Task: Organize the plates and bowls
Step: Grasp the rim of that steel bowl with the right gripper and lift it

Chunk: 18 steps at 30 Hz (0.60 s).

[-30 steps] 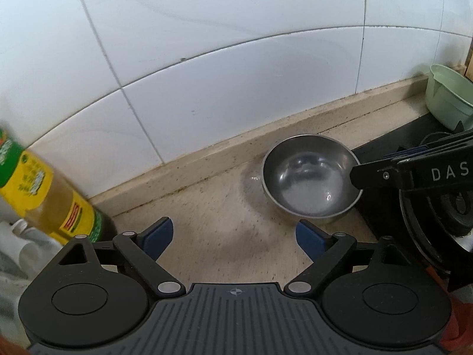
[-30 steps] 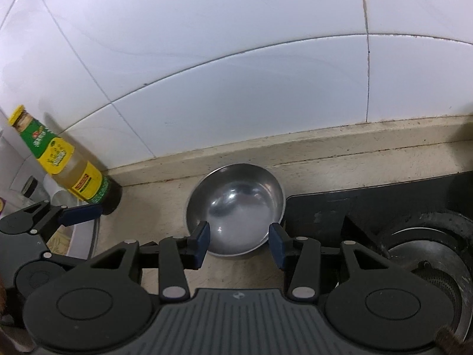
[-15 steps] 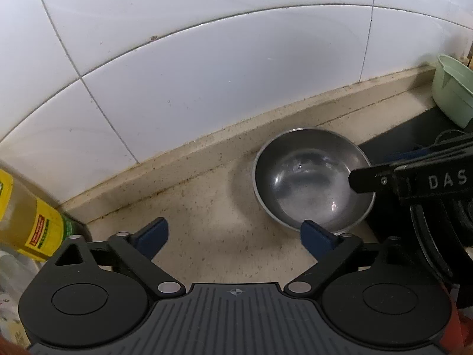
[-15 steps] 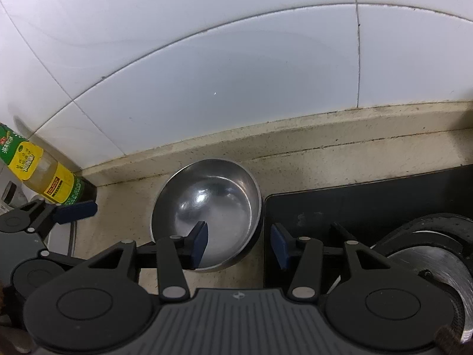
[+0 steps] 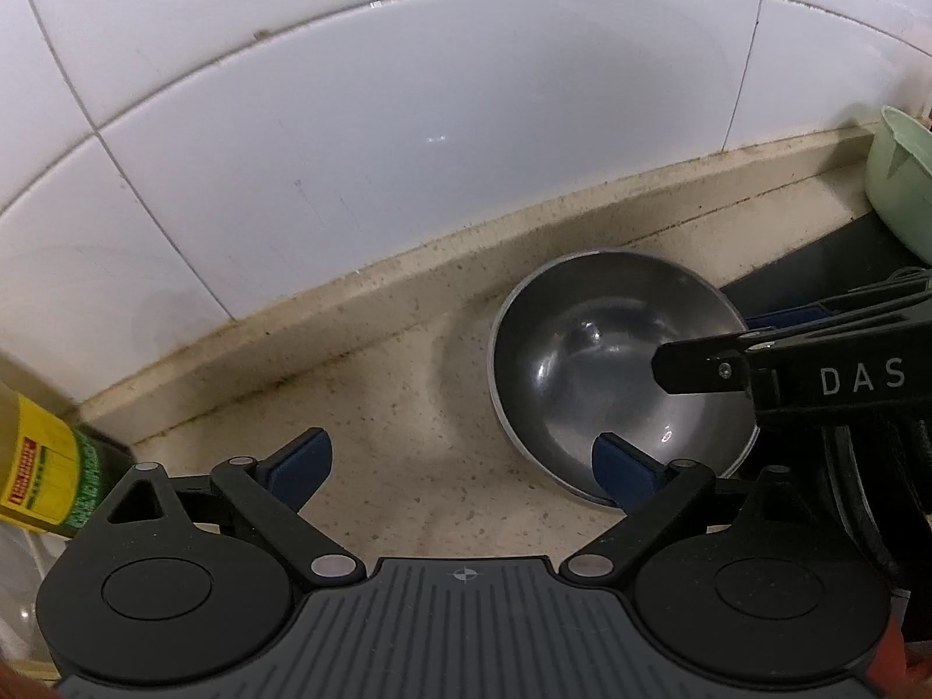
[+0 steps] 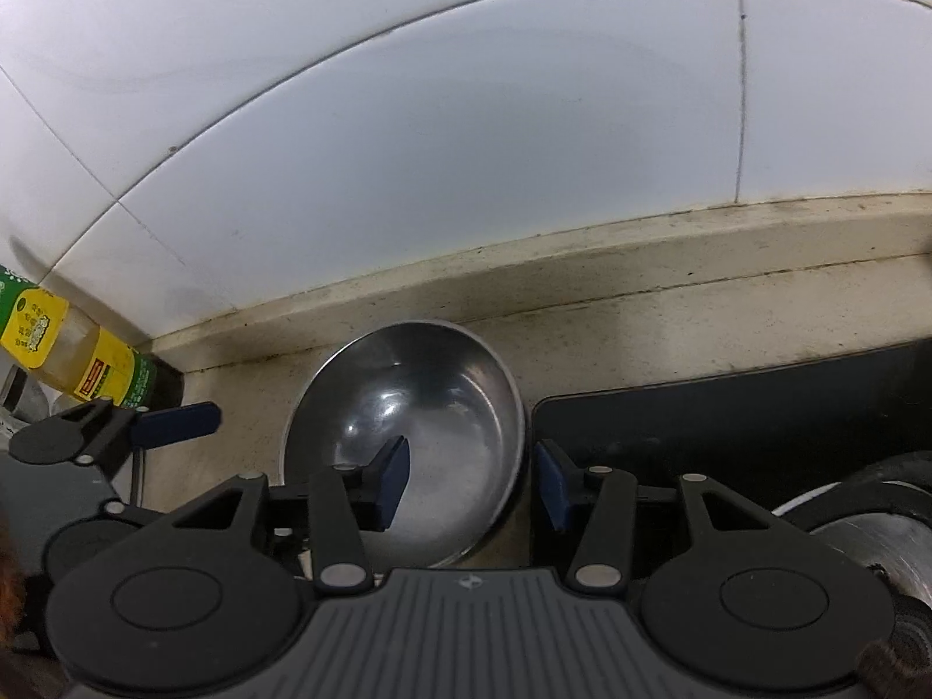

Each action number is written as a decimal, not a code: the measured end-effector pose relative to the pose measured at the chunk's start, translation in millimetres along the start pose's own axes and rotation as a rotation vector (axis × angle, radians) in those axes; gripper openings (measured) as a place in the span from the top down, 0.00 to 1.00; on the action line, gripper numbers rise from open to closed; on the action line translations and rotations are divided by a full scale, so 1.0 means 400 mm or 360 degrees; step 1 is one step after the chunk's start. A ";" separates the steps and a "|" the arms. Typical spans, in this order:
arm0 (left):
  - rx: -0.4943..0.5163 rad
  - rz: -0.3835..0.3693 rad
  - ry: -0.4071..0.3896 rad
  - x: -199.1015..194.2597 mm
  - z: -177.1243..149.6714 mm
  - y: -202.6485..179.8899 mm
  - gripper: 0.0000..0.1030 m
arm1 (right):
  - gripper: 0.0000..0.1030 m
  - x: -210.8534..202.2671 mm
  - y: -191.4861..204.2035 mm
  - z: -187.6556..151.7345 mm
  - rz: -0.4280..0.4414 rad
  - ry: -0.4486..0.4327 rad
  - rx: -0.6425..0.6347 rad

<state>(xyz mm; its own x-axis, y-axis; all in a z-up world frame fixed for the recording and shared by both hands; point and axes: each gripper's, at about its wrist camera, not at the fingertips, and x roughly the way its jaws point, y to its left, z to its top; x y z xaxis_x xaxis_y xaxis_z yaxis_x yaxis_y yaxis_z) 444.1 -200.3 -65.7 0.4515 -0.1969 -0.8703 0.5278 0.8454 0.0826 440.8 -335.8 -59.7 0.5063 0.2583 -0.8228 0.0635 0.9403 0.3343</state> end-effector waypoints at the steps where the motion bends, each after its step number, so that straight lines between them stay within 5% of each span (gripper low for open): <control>1: -0.0003 -0.0006 0.0004 0.003 0.000 0.000 0.05 | 0.57 0.003 0.002 0.000 -0.0003 0.0002 -0.0006; 11: 0.0005 -0.0055 0.0071 0.029 -0.014 0.007 0.27 | 0.56 0.011 0.032 -0.008 0.0097 0.0057 -0.0041; 18: 0.0036 -0.0050 0.0079 0.030 -0.026 0.013 0.28 | 0.61 0.034 0.062 -0.018 0.0151 0.0136 -0.0087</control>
<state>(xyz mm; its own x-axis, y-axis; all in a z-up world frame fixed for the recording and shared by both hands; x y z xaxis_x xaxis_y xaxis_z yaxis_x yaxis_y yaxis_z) 444.8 -192.9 -80.6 0.3982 -0.1978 -0.8957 0.5575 0.8276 0.0651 443.2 -307.5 -66.0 0.4327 0.3626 -0.8254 -0.0296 0.9208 0.3889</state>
